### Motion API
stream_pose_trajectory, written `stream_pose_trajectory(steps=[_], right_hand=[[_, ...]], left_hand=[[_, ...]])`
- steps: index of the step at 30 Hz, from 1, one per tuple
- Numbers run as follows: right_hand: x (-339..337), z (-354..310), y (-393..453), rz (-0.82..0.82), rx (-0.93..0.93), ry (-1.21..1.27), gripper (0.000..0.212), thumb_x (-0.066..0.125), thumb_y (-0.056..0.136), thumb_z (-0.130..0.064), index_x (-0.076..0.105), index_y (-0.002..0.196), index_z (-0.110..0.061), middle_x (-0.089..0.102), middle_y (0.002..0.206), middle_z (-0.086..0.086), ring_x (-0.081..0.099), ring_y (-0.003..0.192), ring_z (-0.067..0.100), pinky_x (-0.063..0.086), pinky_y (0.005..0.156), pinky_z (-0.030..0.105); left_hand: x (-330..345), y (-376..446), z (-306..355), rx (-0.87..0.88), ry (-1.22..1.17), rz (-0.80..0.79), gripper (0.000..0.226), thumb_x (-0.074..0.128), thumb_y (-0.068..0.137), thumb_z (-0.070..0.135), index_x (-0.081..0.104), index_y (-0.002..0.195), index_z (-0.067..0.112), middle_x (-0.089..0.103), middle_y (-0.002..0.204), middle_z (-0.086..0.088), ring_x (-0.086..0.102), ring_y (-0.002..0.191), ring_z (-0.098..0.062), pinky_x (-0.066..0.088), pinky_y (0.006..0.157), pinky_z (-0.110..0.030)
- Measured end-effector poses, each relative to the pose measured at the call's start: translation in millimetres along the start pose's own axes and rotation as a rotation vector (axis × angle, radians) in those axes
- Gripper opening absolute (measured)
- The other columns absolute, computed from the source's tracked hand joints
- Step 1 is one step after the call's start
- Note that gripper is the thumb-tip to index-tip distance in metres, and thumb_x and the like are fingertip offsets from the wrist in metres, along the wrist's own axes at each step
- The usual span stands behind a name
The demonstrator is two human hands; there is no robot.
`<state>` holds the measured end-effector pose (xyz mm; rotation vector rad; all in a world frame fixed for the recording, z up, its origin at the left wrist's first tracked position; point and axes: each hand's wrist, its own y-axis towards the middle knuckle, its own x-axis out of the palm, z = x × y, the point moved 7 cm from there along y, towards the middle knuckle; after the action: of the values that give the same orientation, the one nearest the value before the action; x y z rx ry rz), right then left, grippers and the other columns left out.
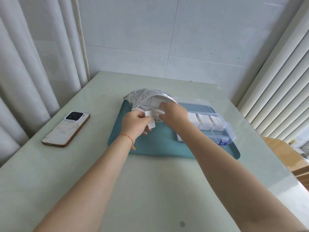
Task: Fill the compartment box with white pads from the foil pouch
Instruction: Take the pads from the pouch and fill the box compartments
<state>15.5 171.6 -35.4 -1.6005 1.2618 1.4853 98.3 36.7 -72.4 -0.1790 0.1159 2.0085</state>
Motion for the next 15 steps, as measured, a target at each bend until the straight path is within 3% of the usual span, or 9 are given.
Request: stream_pose_trajectory(steps=[5,9,12,15], right_hand=[[-7,-7,4,0.057,0.006,-0.036,0.023,0.047,0.093,-0.014,0.066,0.104,-0.019,0.064,0.097,0.003,0.059,0.087,0.030,0.036,0.065,0.028],[-22,6,-6,0.150,0.053,0.168,0.019,0.050,0.093,-0.020,0.069,0.092,-0.015,0.061,0.087,0.007,0.053,0.081,0.029,0.035,0.060,0.029],[-36,15,-18,0.176,0.035,0.355,0.017,0.057,0.094,-0.022,0.071,0.093,-0.011,0.058,0.085,0.008,0.047,0.078,0.022,0.030,0.062,0.028],[-41,25,-28,0.119,0.100,0.637,0.016,0.062,0.093,-0.021,0.068,0.088,-0.008,0.059,0.072,0.004,0.046,0.057,0.015,0.035,0.056,0.025]], left_hand=[[3,2,-8,-0.036,-0.092,-0.091,0.011,0.058,0.084,0.001,0.065,0.091,0.007,0.068,0.085,-0.007,0.069,0.061,-0.017,0.055,0.050,-0.029],[6,1,-12,-0.096,-0.218,-0.170,0.021,0.053,0.089,-0.001,0.070,0.096,0.009,0.072,0.088,-0.015,0.071,0.068,-0.022,0.054,0.050,-0.027],[5,0,-12,-0.137,-0.272,-0.171,0.021,0.051,0.091,-0.001,0.071,0.092,0.009,0.070,0.086,-0.016,0.070,0.068,-0.025,0.054,0.049,-0.027],[6,-1,-14,-0.160,-0.282,-0.155,0.019,0.052,0.091,0.000,0.070,0.088,0.005,0.066,0.087,-0.016,0.066,0.069,-0.028,0.054,0.048,-0.027]])
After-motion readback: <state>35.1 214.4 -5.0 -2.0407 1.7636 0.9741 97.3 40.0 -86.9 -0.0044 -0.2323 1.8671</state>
